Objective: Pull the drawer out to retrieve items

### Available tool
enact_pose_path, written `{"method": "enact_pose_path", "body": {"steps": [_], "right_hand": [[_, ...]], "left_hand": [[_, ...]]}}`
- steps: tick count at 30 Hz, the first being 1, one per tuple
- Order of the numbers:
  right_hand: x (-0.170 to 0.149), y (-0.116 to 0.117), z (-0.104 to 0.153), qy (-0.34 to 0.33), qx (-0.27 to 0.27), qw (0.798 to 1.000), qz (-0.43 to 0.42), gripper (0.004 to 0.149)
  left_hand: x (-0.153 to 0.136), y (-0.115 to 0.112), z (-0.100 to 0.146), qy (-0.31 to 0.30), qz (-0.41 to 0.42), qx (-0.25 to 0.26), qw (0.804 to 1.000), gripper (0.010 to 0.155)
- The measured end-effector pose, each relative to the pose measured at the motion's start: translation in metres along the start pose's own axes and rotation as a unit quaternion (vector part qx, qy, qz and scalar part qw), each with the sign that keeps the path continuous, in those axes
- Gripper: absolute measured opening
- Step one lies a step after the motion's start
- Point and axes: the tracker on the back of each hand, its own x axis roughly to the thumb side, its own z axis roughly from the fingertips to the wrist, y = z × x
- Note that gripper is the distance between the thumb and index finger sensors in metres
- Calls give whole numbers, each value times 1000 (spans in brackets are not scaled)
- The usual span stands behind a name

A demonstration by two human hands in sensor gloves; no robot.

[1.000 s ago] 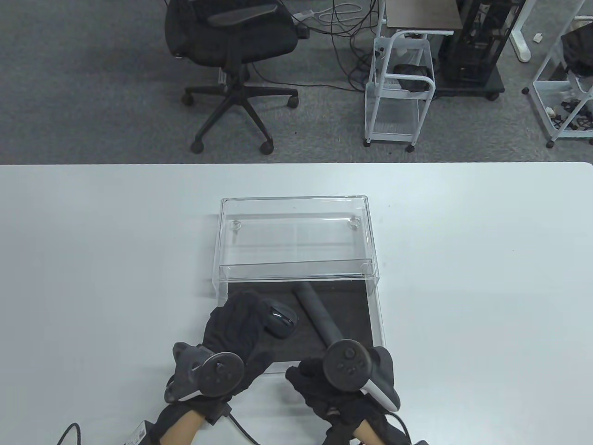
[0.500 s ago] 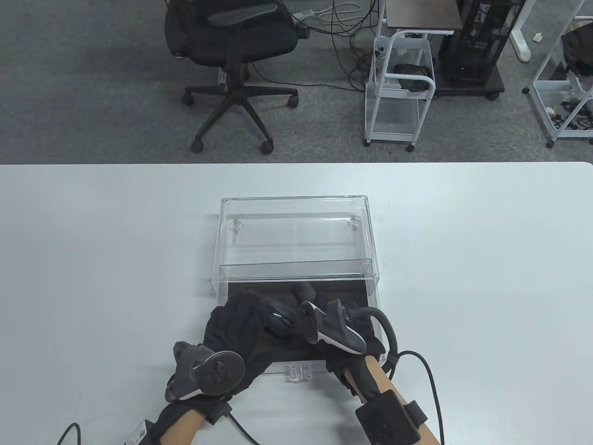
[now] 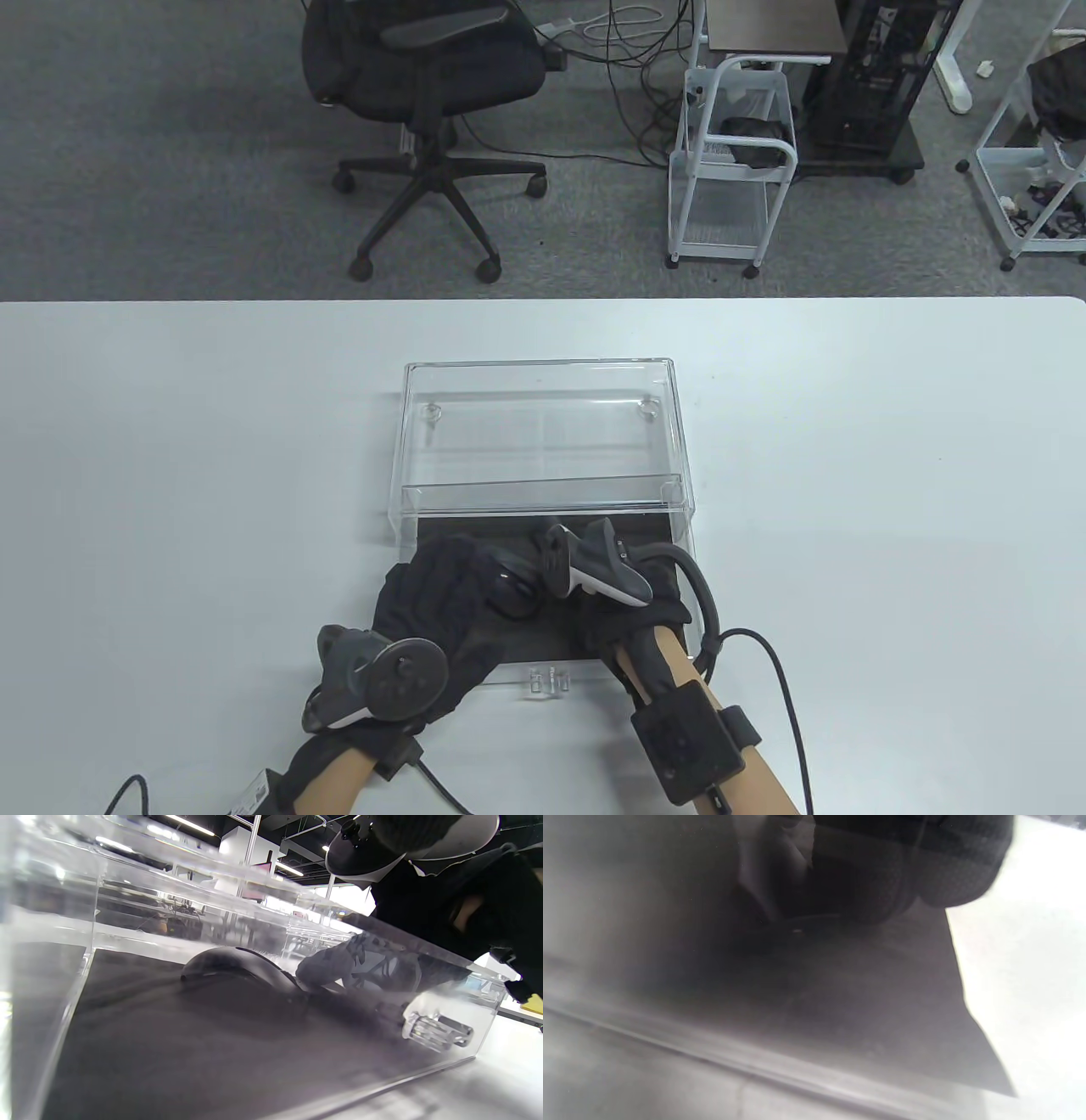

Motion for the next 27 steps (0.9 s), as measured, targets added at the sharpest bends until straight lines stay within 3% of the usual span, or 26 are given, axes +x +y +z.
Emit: {"method": "enact_pose_path", "body": {"steps": [7,12,16,22,27], "right_hand": [[0,-9,15,-17,-60,998,17,86],[-10,-32,50,-31,-87,995,47,81],[-28,-47,79,-43,-59,996,52,80],[-90,-68,109,-5,-116,993,-26,81],[-167,-58,90,115,-141,980,-81,83]], "left_hand": [[-1,1,1,-3,3,10,1000,87],[0,4,2,-12,9,33,999,86],[0,4,3,-13,9,38,999,85],[0,4,3,-12,10,40,999,85],[0,3,3,-14,6,38,999,85]]}}
